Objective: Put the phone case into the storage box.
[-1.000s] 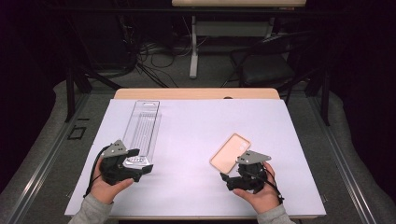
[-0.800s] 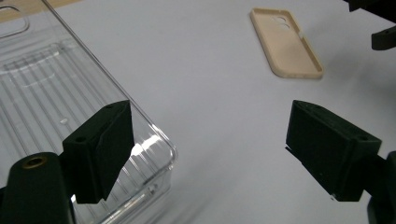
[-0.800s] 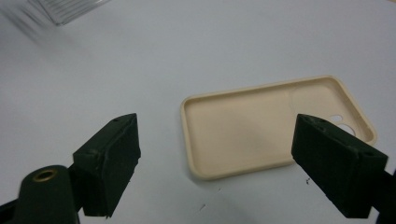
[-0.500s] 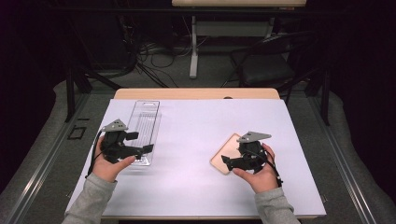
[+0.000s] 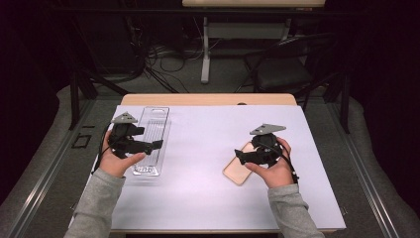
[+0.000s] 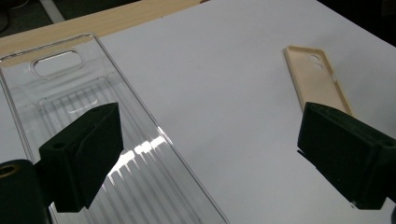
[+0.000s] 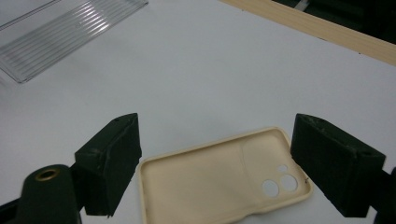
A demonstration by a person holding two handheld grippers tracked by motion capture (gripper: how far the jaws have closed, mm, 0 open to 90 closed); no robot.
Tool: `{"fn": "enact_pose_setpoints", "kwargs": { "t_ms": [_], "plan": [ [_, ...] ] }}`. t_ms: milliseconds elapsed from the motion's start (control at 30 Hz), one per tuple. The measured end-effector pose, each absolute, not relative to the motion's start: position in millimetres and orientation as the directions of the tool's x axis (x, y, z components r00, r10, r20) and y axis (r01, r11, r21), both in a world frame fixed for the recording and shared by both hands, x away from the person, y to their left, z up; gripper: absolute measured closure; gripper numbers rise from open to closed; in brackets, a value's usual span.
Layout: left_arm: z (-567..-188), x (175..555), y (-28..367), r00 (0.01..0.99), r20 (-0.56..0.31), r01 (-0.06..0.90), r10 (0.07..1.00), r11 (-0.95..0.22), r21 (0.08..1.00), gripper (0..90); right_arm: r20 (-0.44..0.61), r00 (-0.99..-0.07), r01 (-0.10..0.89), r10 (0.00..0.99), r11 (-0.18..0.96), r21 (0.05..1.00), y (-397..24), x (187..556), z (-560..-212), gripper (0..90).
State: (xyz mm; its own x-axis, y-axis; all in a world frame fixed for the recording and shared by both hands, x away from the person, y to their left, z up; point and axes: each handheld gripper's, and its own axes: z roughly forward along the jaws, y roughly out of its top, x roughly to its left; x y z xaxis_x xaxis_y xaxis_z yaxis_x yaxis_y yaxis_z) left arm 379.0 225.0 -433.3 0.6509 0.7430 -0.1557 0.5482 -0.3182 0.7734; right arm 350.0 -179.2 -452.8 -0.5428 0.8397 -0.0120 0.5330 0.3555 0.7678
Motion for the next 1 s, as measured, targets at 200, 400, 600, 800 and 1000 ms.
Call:
{"fn": "enact_pose_setpoints", "kwargs": {
  "t_ms": [200, 400, 600, 800, 1000],
  "plan": [
    [-429.2, 380.0, 225.7, 0.668, -0.162, 0.526, 0.726, -0.307, 0.794, 7.2, -0.031, -0.543, 0.542, 0.839, 0.378, 0.750, -176.2, 353.6, -457.2, 17.9],
    [-430.7, 378.5, 225.4, 0.668, -0.160, 0.526, 0.727, -0.308, 0.793, 7.2, -0.026, -0.579, 0.547, 0.815, 0.411, 0.729, -174.1, 354.8, -460.3, 24.0],
    [-432.4, 377.1, 226.8, 0.663, -0.163, 0.535, 0.731, -0.310, 0.786, 7.5, 0.029, -0.623, 0.570, 0.782, 0.428, 0.701, -171.3, 356.5, -463.5, 31.4],
    [-430.2, 374.0, 227.8, 0.663, -0.162, 0.530, 0.731, -0.305, 0.791, 7.9, 0.024, -0.659, 0.595, 0.752, 0.501, 0.628, -163.7, 360.8, -469.9, 40.7],
    [-428.9, 372.2, 230.6, 0.660, -0.163, 0.531, 0.733, -0.302, 0.792, 8.4, 0.036, -0.691, 0.604, 0.722, 0.550, 0.578, -151.7, 365.2, -475.5, 48.0]
  ]
}}
